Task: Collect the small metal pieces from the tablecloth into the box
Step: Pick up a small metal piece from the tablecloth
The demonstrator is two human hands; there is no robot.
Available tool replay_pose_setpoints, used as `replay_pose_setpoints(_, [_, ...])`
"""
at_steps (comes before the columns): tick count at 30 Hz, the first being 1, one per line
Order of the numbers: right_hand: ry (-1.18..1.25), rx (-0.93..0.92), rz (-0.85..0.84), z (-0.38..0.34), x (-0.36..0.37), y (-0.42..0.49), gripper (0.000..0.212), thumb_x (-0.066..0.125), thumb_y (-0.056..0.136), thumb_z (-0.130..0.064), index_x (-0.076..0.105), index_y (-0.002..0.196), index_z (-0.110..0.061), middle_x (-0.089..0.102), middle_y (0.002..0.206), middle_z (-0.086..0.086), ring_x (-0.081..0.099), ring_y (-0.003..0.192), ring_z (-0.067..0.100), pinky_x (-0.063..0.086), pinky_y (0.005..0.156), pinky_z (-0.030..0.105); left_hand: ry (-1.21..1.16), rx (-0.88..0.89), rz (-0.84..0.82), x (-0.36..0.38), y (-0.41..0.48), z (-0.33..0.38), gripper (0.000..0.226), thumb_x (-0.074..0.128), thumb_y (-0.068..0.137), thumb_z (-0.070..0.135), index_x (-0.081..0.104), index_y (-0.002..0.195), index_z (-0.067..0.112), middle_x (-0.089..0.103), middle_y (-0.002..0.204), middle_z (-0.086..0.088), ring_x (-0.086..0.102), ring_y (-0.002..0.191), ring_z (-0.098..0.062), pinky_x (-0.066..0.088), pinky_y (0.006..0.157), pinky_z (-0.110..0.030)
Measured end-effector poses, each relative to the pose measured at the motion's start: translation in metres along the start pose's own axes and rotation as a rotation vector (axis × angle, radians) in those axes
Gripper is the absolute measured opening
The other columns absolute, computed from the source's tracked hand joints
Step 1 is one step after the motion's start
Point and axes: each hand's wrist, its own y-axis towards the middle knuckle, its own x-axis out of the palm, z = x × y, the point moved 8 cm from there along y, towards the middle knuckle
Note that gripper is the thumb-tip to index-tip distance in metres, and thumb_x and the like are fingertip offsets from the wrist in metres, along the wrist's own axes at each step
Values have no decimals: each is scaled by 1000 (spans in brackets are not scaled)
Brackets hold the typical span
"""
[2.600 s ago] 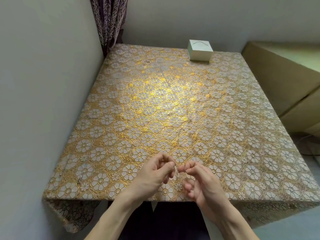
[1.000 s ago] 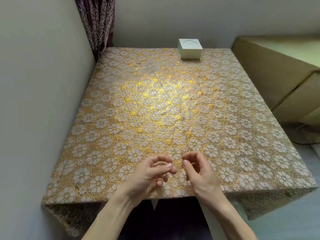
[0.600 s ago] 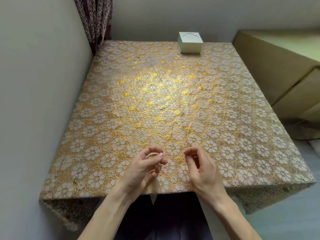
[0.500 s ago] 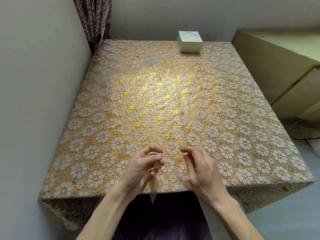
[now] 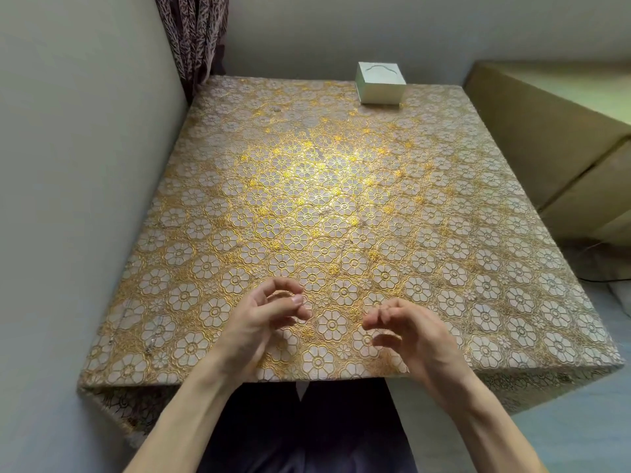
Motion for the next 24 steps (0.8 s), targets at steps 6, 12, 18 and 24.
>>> replay_pose_setpoints(6, [53, -49, 94, -10, -12, 1, 16, 70, 83, -27, 76, 86, -12, 60, 65, 3, 60, 63, 15, 53, 65, 27, -129, 9, -16, -13, -3, 2, 70, 102, 42, 38, 69, 97, 12, 71, 82, -12, 69, 74, -22, 60, 74, -30])
replay_pose_setpoints(12, [-152, -83, 187, -12, -29, 4, 24, 70, 83, -32, 69, 91, -9, 68, 69, 3, 63, 65, 16, 51, 63, 27, 219, 49, 74, -22, -19, 10, 40, 89, 73, 31, 68, 101, 12, 77, 89, -11, 73, 88, -18, 51, 86, -32])
replay_pose_setpoints(18, [-310, -138, 288, -9, -41, 0, 26, 78, 80, -34, 71, 81, -9, 71, 67, 9, 62, 56, 15, 48, 49, 17, 752, 163, 247, -27, -49, 24, 16, 82, 80, 35, 72, 92, 31, 77, 85, 12, 73, 80, -7, 59, 75, -28])
replay_pose_setpoints(24, [-625, -232, 248, -23, -27, 16, 19, 76, 83, -38, 73, 84, -19, 75, 72, 0, 71, 64, 16, 59, 63, 30, 797, 152, 313, -28, -70, 4, 19, 86, 77, 29, 73, 89, 36, 74, 78, 23, 71, 75, -1, 53, 72, -13])
